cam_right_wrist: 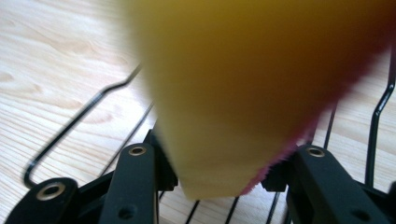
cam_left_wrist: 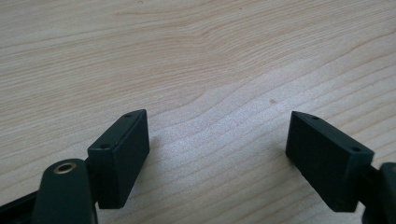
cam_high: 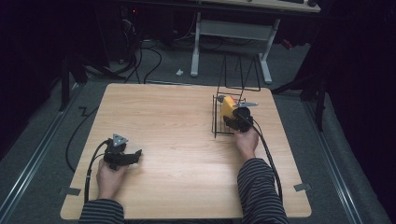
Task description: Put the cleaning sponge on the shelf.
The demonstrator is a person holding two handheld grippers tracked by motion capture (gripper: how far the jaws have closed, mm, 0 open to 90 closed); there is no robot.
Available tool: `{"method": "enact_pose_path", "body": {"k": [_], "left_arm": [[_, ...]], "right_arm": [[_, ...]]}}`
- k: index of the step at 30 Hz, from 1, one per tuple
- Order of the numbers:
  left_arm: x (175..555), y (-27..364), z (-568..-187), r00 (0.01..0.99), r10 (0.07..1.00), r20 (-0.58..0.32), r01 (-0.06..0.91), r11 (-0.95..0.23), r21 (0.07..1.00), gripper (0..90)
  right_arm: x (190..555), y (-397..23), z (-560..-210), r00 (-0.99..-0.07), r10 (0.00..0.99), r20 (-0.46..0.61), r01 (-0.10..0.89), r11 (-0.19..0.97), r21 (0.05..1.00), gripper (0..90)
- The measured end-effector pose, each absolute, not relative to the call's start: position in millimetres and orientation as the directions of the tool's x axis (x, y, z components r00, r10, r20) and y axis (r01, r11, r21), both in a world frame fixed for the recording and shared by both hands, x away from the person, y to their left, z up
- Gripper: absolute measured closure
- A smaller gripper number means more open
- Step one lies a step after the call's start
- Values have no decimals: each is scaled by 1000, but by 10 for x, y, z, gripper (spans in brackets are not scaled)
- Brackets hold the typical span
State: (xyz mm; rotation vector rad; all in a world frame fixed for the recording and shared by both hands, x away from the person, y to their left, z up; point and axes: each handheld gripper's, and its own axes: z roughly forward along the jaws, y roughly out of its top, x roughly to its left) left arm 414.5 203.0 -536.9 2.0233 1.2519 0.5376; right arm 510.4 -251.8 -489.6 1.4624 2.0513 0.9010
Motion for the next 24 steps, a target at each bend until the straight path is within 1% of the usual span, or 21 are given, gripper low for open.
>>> {"method": "enact_pose_path", "body": {"k": [7, 9, 10, 11, 12, 13, 14, 15, 19, 24], "left_arm": [[4145, 2030, -5369, 450, 893, -9, 608, -299, 735, 220], [4145, 2030, -5369, 450, 893, -9, 608, -299, 735, 220], [4145, 2030, -5369, 450, 893, -9, 608, -299, 735, 220], [4145, 2030, -5369, 450, 893, -9, 609, -299, 735, 220], [4145, 2031, -5369, 450, 893, -9, 608, -299, 735, 220], [4145, 2030, -5369, 450, 893, -9, 608, -299, 735, 220], [4145, 2030, -5369, 450, 893, -9, 608, -299, 735, 220], [4145, 2030, -5369, 450, 893, -9, 608, -299, 735, 220], [4145, 2030, -5369, 450, 893, -9, 608, -299, 735, 220], [4145, 2030, -5369, 450, 893, -10, 608, -299, 735, 220]], "right_arm": [[5108, -2509, -4939, -332, 943, 8, 652, 223, 725, 575], [5106, -2503, -4936, -332, 943, 12, 654, 221, 724, 541], [5105, -2506, -4931, -329, 944, 12, 652, 218, 726, 488], [5106, -2513, -4930, -329, 944, 20, 651, 212, 729, 460], [5106, -2513, -4930, -329, 944, 20, 651, 212, 729, 460], [5104, -2518, -4927, -326, 945, 31, 655, 202, 728, 431], [5100, -2524, -4917, -324, 945, 29, 655, 202, 728, 377], [5100, -2524, -4917, -324, 945, 29, 655, 202, 728, 377], [5059, -2557, -4878, -323, 945, 44, 652, 189, 734, 304], [5016, -2590, -4824, -326, 943, 60, 651, 179, 737, 278]]}}
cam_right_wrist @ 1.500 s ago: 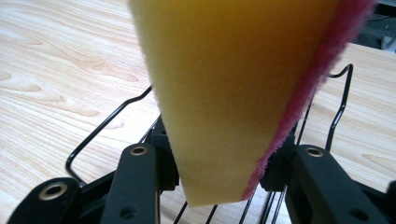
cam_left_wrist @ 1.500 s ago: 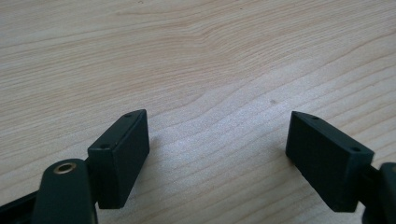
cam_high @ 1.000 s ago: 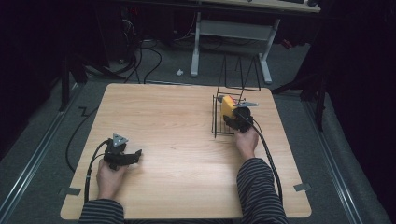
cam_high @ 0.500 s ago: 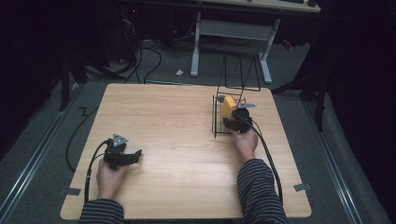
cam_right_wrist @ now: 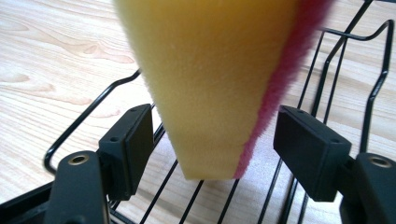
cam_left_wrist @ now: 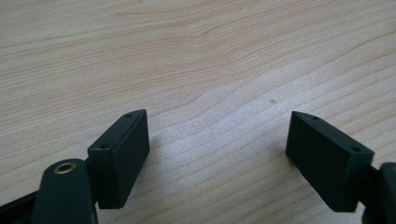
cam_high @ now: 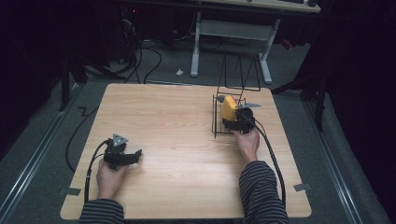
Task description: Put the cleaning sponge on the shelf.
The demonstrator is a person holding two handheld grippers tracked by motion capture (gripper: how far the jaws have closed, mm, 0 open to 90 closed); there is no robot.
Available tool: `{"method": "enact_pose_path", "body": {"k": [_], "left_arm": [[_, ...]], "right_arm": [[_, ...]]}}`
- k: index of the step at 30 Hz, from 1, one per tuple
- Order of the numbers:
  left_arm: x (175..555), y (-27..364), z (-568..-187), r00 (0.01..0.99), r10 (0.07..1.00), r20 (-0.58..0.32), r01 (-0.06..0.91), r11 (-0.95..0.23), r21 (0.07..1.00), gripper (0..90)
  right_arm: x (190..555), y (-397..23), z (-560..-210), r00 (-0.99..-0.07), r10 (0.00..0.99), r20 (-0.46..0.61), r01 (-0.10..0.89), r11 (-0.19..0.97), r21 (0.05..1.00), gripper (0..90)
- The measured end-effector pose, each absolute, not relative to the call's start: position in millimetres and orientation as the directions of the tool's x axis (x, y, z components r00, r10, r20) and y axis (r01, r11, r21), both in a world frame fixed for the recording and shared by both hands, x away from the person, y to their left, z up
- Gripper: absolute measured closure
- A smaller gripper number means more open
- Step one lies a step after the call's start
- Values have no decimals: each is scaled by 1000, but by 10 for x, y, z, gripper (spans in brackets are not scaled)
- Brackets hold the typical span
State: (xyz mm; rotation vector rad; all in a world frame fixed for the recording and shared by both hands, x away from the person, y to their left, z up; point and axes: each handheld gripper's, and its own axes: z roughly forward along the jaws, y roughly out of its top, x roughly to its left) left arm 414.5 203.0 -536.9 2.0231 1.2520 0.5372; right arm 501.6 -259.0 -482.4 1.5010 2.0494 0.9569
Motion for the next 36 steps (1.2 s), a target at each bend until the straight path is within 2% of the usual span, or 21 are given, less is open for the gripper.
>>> {"method": "enact_pose_path", "body": {"k": [7, 19, 36], "left_arm": [[4145, 2029, -5370, 450, 893, -9, 608, -299, 735, 220], [4145, 2029, -5369, 450, 893, -9, 608, -299, 735, 220], [4145, 2029, -5370, 450, 893, -9, 608, -298, 736, 220]], "right_arm": [[4901, -2698, -4751, -309, 947, 90, 616, 127, 778, 281], [4730, -2784, -4681, -314, 946, 82, 586, 125, 800, 282], [4483, -2844, -4396, -357, 931, 80, 513, 124, 850, 313]]}}
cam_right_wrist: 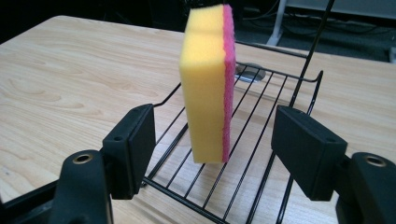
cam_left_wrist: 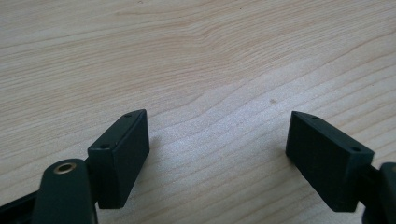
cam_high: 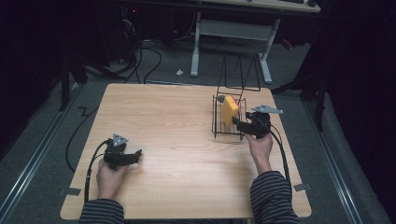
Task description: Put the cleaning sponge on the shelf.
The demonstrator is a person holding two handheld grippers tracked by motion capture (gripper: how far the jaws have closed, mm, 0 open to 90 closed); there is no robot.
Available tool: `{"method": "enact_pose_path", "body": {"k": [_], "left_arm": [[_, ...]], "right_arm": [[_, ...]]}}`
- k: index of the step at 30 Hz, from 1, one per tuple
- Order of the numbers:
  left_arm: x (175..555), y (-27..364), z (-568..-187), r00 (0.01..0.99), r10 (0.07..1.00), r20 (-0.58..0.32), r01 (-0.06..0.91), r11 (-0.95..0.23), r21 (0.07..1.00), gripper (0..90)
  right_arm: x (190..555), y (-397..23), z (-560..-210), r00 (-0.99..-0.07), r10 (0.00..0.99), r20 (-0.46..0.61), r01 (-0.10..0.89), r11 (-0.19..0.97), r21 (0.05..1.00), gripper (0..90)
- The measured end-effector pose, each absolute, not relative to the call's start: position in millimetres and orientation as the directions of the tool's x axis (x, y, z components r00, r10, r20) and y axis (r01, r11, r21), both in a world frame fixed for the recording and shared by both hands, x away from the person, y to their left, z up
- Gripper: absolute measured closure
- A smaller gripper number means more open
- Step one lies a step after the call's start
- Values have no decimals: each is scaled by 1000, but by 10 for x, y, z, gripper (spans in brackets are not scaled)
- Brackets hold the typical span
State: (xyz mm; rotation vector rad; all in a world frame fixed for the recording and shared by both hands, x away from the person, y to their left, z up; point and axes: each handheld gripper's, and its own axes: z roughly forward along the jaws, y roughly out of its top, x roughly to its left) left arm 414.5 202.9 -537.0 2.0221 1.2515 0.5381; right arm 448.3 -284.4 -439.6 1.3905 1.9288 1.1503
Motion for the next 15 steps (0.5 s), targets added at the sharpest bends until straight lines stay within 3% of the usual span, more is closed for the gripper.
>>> {"method": "enact_pose_path", "body": {"k": [15], "left_arm": [[4145, 2029, -5369, 450, 893, -9, 608, -299, 735, 220]], "right_arm": [[4230, -3040, -4239, -346, 934, 85, 477, 98, 873, 341]]}}
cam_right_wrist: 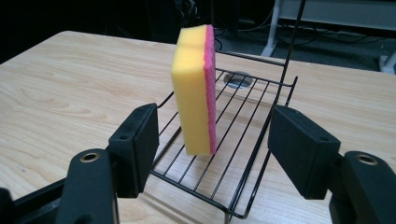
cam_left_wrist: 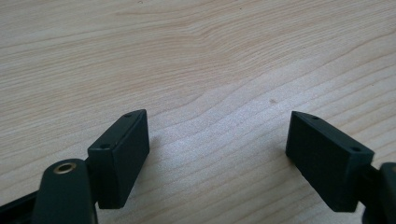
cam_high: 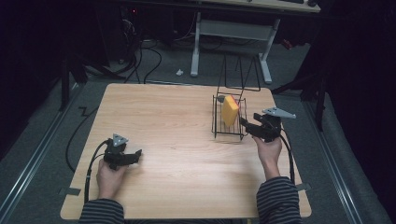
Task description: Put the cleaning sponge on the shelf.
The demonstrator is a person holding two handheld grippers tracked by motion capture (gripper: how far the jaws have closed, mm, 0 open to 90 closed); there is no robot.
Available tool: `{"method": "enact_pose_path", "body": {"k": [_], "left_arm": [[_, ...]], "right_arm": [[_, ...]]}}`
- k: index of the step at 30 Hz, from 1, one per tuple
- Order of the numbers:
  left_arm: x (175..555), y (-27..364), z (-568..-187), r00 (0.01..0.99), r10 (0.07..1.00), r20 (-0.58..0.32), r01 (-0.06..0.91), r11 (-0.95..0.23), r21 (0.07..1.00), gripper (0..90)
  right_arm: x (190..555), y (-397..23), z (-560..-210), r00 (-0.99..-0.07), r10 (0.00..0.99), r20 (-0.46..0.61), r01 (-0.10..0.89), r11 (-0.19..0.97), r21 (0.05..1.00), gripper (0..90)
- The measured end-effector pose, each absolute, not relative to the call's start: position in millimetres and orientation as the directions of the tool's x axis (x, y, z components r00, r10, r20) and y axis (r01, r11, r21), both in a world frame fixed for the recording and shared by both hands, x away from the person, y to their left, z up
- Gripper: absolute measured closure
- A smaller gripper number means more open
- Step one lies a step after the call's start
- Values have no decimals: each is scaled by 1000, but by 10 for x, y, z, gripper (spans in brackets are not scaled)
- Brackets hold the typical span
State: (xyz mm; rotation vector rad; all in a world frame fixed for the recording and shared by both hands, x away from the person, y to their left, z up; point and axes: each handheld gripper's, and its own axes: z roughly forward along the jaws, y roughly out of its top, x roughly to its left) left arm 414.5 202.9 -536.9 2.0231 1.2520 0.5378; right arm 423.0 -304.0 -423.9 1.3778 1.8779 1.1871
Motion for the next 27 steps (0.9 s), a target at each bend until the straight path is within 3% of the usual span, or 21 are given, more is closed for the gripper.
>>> {"method": "enact_pose_path", "body": {"k": [12, 27], "left_arm": [[4145, 2029, -5370, 450, 893, -9, 608, -298, 736, 220], [4145, 2028, -5370, 450, 893, -8, 607, -299, 736, 220]], "right_arm": [[3975, -3269, -4172, -316, 939, 135, 446, 22, 895, 346], [3682, -3383, -4190, -321, 937, 138, 418, 9, 908, 348]]}}
